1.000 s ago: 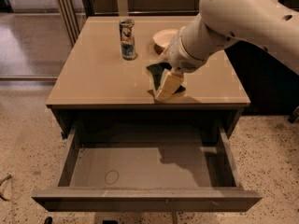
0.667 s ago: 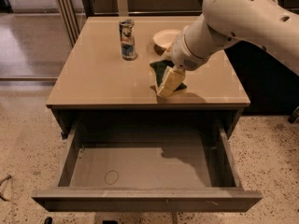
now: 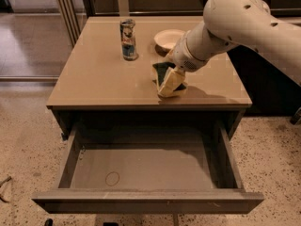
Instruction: Pick sponge from top drawer and place on counter
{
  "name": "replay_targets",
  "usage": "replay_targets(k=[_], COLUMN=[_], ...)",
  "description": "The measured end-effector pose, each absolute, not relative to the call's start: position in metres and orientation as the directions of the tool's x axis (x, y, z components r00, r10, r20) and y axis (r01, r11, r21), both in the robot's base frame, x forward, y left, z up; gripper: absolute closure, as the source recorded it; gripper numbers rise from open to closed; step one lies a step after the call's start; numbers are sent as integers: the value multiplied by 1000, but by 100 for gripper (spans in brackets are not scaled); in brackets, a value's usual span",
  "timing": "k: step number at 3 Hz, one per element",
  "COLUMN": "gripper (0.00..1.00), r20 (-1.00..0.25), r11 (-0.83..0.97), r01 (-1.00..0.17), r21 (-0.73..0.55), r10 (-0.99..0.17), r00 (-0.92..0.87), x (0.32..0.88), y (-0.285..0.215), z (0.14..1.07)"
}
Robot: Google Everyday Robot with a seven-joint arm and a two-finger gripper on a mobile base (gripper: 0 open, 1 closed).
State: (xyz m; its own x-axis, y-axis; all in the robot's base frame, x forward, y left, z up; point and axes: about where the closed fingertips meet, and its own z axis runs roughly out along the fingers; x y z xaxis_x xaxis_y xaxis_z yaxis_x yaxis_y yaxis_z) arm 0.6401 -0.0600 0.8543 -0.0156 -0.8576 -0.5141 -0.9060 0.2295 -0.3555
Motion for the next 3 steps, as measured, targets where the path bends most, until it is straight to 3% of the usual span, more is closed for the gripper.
replay_targets(k=[1,3], gripper=[97,51], r20=[-521,-521], r11=[248,248], r01=[-908,-908], r21=[-337,-337], r10=[-853,-853], r00=[-40,-40], x=[650,650], y=[-65,-65], z=[841,841])
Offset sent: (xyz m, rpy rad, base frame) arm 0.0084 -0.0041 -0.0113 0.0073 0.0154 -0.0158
